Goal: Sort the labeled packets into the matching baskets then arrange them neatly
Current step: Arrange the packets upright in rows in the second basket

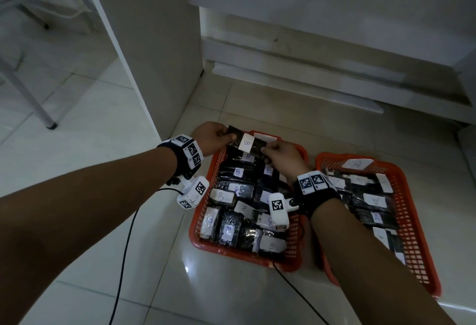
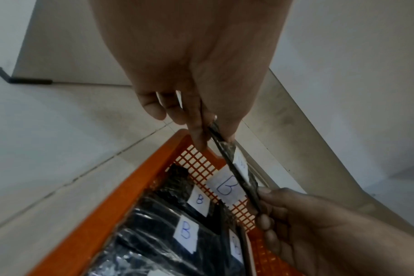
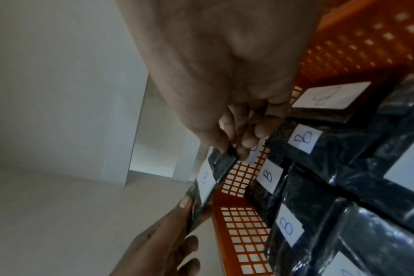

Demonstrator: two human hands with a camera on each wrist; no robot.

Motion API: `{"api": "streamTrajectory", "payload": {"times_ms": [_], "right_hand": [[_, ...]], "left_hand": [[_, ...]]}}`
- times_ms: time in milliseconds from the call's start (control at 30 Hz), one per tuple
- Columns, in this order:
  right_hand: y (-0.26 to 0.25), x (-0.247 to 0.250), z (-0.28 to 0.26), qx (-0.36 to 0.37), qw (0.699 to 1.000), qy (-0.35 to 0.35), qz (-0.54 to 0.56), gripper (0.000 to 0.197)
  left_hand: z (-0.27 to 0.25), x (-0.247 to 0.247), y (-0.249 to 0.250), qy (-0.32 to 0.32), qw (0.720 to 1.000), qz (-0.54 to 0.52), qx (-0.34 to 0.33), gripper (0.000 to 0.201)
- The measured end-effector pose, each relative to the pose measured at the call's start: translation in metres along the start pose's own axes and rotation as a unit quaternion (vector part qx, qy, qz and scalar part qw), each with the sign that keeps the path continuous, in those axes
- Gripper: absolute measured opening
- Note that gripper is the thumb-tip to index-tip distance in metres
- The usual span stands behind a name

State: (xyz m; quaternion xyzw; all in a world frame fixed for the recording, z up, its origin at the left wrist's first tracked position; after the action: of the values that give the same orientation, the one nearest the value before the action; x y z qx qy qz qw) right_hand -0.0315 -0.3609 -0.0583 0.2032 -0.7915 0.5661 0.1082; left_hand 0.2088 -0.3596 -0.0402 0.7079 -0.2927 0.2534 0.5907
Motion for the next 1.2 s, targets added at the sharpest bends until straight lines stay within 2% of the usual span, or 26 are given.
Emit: {"api": "streamTrajectory", "payload": {"times_ms": [100,200,267,500,767,933,1067,1133,1200], "right_hand": [[0.005,-0.007,0.006,-0.01,0.999,-0.013,-0.042,0.02],[0.011,-0.01,0.01,-0.021,0.995,-0.012,-0.101,0.021],[0.014,-0.013,0.012,-0.021,0.993,-0.014,-0.117,0.022],[0.014,-0.018,0.018,-0.021,0.99,-0.005,-0.138,0.022],[0.014,-0.019,0.024,-0.009,0.98,0.003,-0.2,0.016],[0.004,-0.017,0.022,0.026,0.953,0.012,-0.3,0.009],[-0.004,-0.018,0.013,0.063,0.946,0.012,-0.318,0.01],[-0.01,-0.023,0.003,0.11,0.949,-0.015,-0.295,0.008],[-0.013,-0.034,-0.012,0.157,0.947,-0.072,-0.271,0.011]], "left_hand": [[-0.002,0.014,-0.012,0.05,0.999,-0.008,0.014,0.041],[-0.003,0.024,-0.02,0.085,0.996,-0.01,0.038,0.02],[-0.004,0.024,-0.022,0.08,0.996,-0.012,0.039,0.012],[-0.004,0.007,-0.027,0.028,0.999,-0.026,0.032,0.013],[-0.005,0.005,-0.025,0.028,0.999,-0.03,0.031,0.015],[-0.008,0.003,-0.025,0.018,0.999,-0.035,0.036,0.018],[-0.009,0.002,-0.027,0.005,0.999,-0.031,0.03,0.023],[-0.011,0.001,-0.027,-0.002,0.999,-0.029,0.023,0.024],[-0.012,0.0,-0.028,-0.011,0.999,-0.028,0.016,0.025]]}}
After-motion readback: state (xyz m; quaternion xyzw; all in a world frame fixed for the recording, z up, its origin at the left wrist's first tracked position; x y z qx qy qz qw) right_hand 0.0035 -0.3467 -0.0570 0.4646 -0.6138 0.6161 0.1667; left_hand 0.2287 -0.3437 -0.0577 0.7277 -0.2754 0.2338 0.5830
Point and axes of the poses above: each hand's wrist, its own z-axis towards the middle knuckle, its own x-axis out of the back of the hand, y = z × x, the point moved 6 cm from there along z, towards the middle knuckle, and after that the axes turned 2 degrees about y, right-handed, at the moved point
